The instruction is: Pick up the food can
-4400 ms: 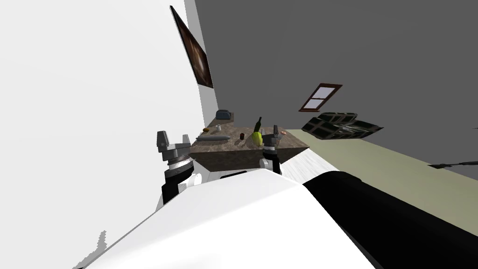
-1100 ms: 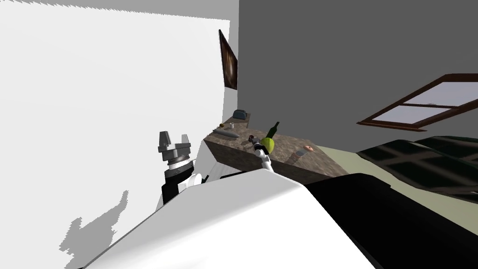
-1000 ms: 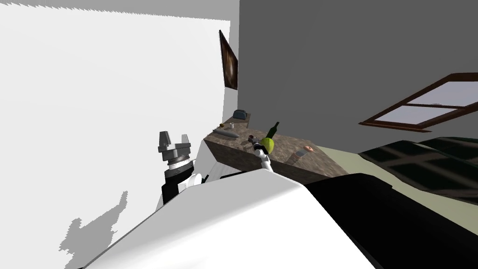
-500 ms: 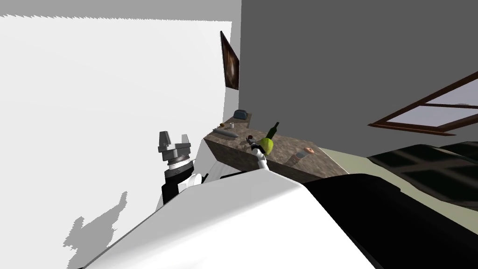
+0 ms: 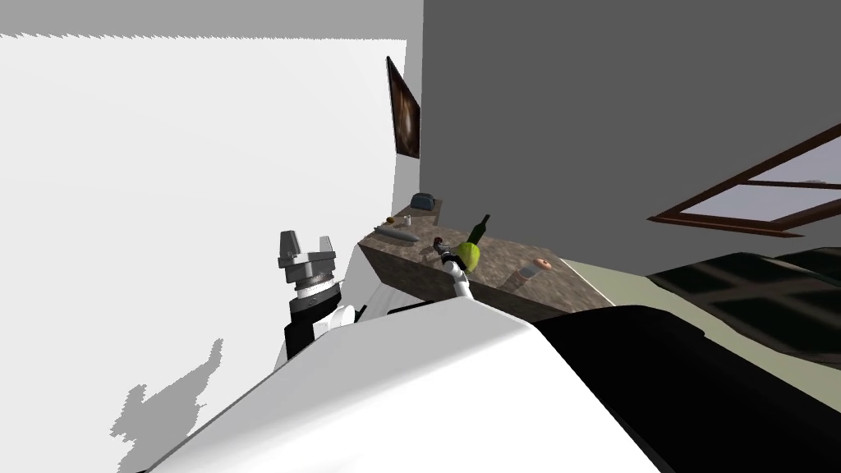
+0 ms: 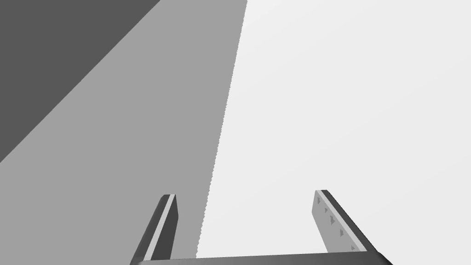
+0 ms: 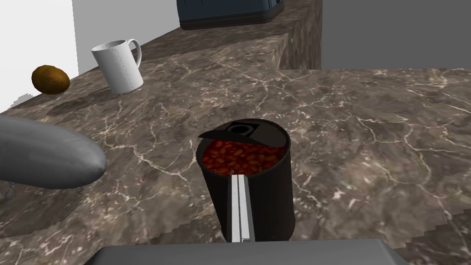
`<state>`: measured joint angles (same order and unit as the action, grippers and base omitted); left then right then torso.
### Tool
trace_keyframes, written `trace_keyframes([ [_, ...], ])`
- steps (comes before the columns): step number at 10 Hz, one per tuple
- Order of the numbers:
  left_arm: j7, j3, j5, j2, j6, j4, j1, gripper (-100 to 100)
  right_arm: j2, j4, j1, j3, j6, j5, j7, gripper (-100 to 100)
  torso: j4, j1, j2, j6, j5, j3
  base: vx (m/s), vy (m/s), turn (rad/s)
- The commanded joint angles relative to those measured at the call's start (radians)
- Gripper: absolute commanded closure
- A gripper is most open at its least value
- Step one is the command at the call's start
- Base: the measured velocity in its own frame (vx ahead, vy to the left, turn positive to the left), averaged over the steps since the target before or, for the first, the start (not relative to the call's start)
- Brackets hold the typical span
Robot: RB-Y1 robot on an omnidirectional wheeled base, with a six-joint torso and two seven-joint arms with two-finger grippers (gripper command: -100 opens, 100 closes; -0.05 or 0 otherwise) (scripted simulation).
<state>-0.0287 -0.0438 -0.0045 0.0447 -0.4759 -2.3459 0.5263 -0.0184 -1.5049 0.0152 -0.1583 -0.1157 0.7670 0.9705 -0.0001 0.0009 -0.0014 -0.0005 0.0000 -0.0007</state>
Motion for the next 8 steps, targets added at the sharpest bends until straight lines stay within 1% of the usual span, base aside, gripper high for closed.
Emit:
trace_keyframes([
  [1, 0.0, 0.0, 0.0, 0.0, 0.0, 0.0, 0.0, 0, 0.0, 0.0, 0.0, 0.0, 0.0, 0.0, 0.0, 100, 0.0, 0.0, 0.0, 0.0, 0.0, 0.0, 0.0, 0.0, 0.0],
  [3, 0.0, 0.0, 0.0, 0.0, 0.0, 0.0, 0.0, 0, 0.0, 0.0, 0.0, 0.0, 0.0, 0.0, 0.0, 100, 0.0, 0.001, 0.0, 0.0, 0.0, 0.0, 0.0, 0.0, 0.0],
  [4, 0.0, 0.0, 0.0, 0.0, 0.0, 0.0, 0.0, 0, 0.0, 0.0, 0.0, 0.0, 0.0, 0.0, 0.0, 0, 0.0, 0.001, 0.0, 0.0, 0.0, 0.0, 0.0, 0.0, 0.0],
  [5, 0.0, 0.0, 0.0, 0.0, 0.0, 0.0, 0.0, 0, -0.042, 0.008, -0.01, -0.017, -0.025, -0.03, -0.021, -100, 0.0, 0.001, 0.0, 0.0, 0.0, 0.0, -0.087, 0.126, 0.223],
  [6, 0.0, 0.0, 0.0, 0.0, 0.0, 0.0, 0.0, 0, -0.042, 0.008, -0.01, -0.017, -0.025, -0.03, -0.021, -100, 0.0, 0.008, 0.004, -0.001, 0.001, 0.002, -0.141, 0.174, 0.106],
  [8, 0.0, 0.0, 0.0, 0.0, 0.0, 0.0, 0.0, 0, -0.082, 0.018, -0.022, -0.034, -0.053, -0.065, -0.043, -100, 0.002, 0.011, 0.009, 0.0, 0.002, 0.005, -0.133, 0.152, 0.134],
])
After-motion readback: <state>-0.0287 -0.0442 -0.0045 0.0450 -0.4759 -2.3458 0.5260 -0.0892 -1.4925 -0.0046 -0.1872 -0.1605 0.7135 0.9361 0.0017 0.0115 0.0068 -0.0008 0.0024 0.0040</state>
